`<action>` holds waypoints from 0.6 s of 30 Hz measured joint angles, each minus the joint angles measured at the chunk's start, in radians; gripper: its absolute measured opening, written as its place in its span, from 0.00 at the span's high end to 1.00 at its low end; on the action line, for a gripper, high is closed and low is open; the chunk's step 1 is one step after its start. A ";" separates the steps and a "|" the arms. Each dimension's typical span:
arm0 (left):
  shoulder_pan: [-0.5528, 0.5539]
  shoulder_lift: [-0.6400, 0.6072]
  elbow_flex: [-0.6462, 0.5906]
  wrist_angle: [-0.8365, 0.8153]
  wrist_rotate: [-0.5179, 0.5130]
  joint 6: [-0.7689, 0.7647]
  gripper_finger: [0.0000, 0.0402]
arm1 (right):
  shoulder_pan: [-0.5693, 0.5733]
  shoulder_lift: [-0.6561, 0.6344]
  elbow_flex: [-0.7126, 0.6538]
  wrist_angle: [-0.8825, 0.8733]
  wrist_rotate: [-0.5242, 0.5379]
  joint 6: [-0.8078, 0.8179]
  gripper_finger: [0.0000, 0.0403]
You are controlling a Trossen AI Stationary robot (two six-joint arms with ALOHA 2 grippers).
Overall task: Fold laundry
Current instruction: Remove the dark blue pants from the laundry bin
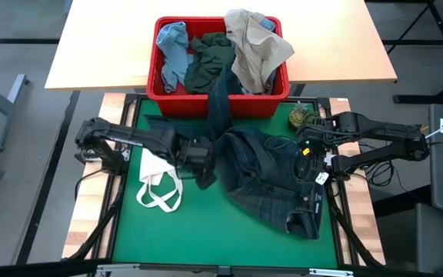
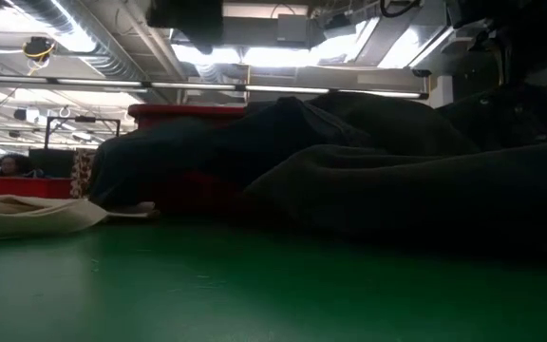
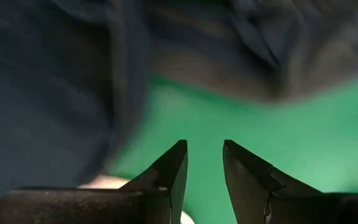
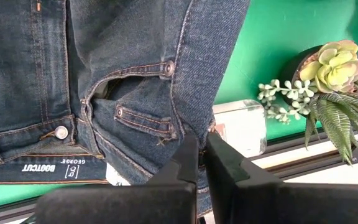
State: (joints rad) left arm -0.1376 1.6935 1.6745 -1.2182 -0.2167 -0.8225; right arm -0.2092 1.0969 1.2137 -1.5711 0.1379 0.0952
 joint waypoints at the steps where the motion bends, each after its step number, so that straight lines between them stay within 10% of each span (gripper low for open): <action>1: 0.021 -0.004 0.000 0.001 -0.038 0.007 0.76 | 0.000 0.000 0.000 0.000 0.000 0.000 0.97; 18: 0.428 0.005 0.000 0.156 -0.093 0.221 0.74 | 0.000 0.000 0.000 0.000 0.000 -0.021 0.97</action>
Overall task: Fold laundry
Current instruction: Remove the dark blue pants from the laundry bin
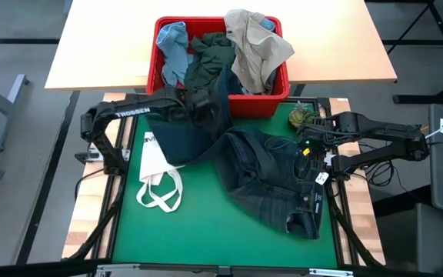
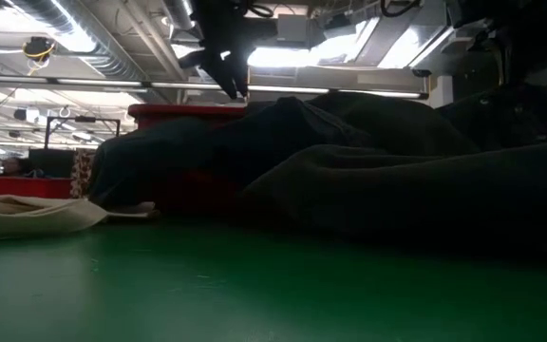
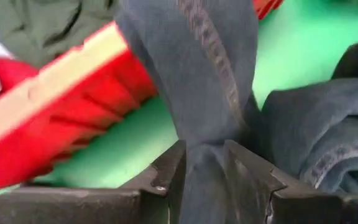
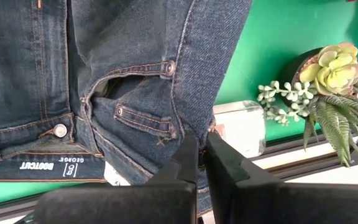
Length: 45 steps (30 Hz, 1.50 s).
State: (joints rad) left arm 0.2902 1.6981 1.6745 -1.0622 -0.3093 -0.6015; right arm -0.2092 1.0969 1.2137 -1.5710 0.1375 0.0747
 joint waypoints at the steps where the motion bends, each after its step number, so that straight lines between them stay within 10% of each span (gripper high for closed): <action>1: 0.010 0.003 0.000 0.016 0.015 0.026 0.73 | 0.000 0.000 0.000 0.000 0.000 -0.001 0.97; 27: 0.131 0.099 0.000 0.117 0.045 0.088 0.54 | 0.000 0.000 0.000 0.000 0.000 -0.005 0.97; 38: 0.137 0.097 0.000 0.177 0.124 0.141 0.94 | 0.000 0.000 0.000 0.000 0.000 -0.005 0.97; 45: 0.111 0.056 0.000 0.151 0.153 0.168 0.98 | 0.000 0.000 0.000 0.000 0.000 -0.005 0.97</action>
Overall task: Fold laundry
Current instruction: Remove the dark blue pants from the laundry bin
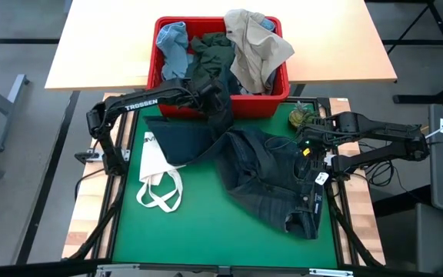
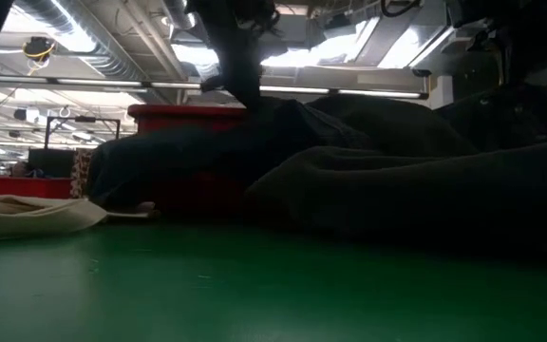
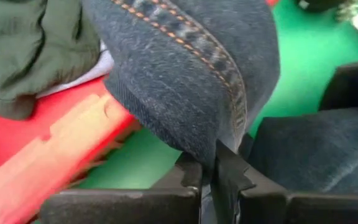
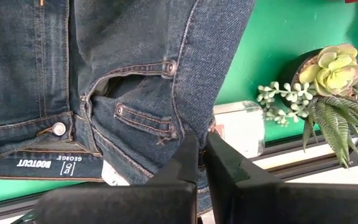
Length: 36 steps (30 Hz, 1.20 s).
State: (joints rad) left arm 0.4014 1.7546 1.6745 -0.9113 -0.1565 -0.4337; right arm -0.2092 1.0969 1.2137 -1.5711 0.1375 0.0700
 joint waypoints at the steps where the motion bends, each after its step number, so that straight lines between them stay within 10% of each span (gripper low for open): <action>1: -0.012 -0.015 0.000 -0.002 -0.008 0.002 0.98 | 0.000 0.000 0.000 0.000 0.000 0.000 0.97; 18: -0.312 -0.289 0.000 -0.395 -0.208 -0.320 0.99 | 0.000 0.000 0.000 0.002 0.002 0.000 0.97; 36: -0.502 -0.262 -0.048 -0.660 0.043 -0.534 0.88 | 0.000 0.000 0.000 0.001 -0.016 -0.018 0.97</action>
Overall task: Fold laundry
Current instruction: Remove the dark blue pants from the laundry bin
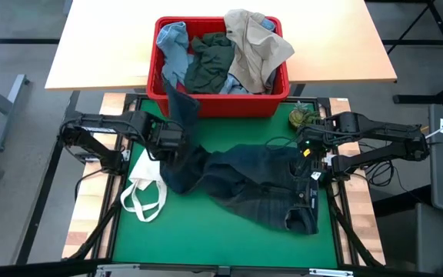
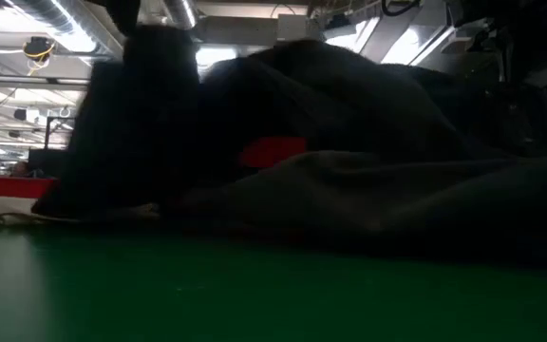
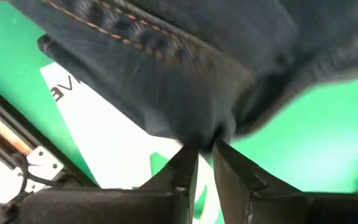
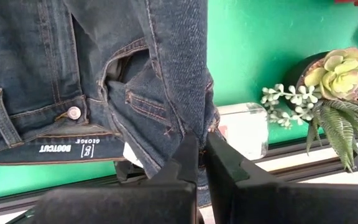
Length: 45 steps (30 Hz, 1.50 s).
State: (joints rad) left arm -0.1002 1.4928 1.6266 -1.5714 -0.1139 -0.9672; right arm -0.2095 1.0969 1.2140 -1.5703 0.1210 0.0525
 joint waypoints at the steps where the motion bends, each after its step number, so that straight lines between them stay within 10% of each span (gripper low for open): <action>1: -0.002 0.002 -0.017 0.001 0.001 0.006 0.87 | 0.000 0.000 0.000 0.000 0.000 0.000 0.97; 10: 0.025 0.001 -0.170 0.009 -0.065 0.000 0.76 | 0.000 0.000 0.000 -0.002 0.000 -0.005 0.97; 26: -0.054 0.002 -0.338 0.233 -0.047 0.448 0.82 | 0.000 0.000 0.000 -0.001 0.000 -0.006 0.97; 45: -0.037 0.002 -0.345 0.344 -0.078 0.687 0.83 | 0.000 0.000 0.000 -0.001 -0.019 -0.006 0.97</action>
State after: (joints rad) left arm -0.1375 1.4944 1.2816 -1.2274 -0.1915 -0.2806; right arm -0.2096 1.0969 1.2139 -1.5710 0.1017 0.0467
